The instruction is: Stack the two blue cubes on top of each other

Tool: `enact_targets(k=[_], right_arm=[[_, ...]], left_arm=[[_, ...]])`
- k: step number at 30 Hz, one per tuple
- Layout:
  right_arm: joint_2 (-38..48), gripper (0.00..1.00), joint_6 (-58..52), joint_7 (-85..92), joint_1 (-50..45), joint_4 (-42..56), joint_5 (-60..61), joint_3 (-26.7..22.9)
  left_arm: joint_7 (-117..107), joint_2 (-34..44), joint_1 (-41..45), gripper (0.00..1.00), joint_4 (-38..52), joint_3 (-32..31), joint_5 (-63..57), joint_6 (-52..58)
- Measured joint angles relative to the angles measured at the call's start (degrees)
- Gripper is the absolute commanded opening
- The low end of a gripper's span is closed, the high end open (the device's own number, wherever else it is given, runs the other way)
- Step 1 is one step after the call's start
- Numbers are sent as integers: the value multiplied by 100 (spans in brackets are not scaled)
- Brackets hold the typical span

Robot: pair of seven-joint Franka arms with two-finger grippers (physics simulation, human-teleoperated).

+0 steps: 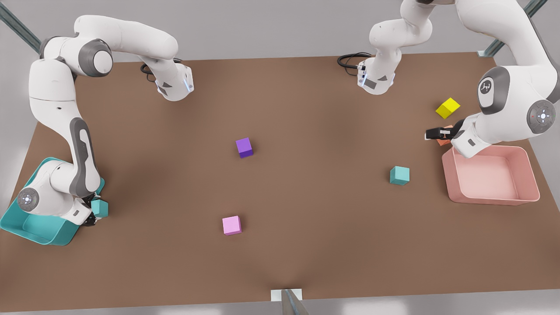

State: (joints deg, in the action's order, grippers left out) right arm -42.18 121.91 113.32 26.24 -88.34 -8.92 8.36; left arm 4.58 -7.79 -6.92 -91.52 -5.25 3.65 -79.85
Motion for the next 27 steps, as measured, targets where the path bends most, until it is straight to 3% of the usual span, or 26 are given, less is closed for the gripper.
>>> enact_targets(k=[21, 22, 23, 25, 27], right_arm=[[-326, 100, 471, 93, 26, -1, 7, -148], [-338, 92, 486, 95, 24, -1, 9, -150], [-344, 73, 498, 96, 18, -1, 11, -151], [-348, 55, 514, 86, 7, -1, 3, -151], [-347, 55, 515, 49, -21, -4, -13, -151]], left_arm=[[-1, 0, 17, 100, 0, 0, 1, -2], [-1, 0, 17, 100, 0, 0, 0, -2], [-1, 0, 17, 100, 0, 0, 0, -2], [-1, 0, 13, 100, 0, 0, -1, -2], [-2, 0, 12, 100, 0, 0, -2, -2]])
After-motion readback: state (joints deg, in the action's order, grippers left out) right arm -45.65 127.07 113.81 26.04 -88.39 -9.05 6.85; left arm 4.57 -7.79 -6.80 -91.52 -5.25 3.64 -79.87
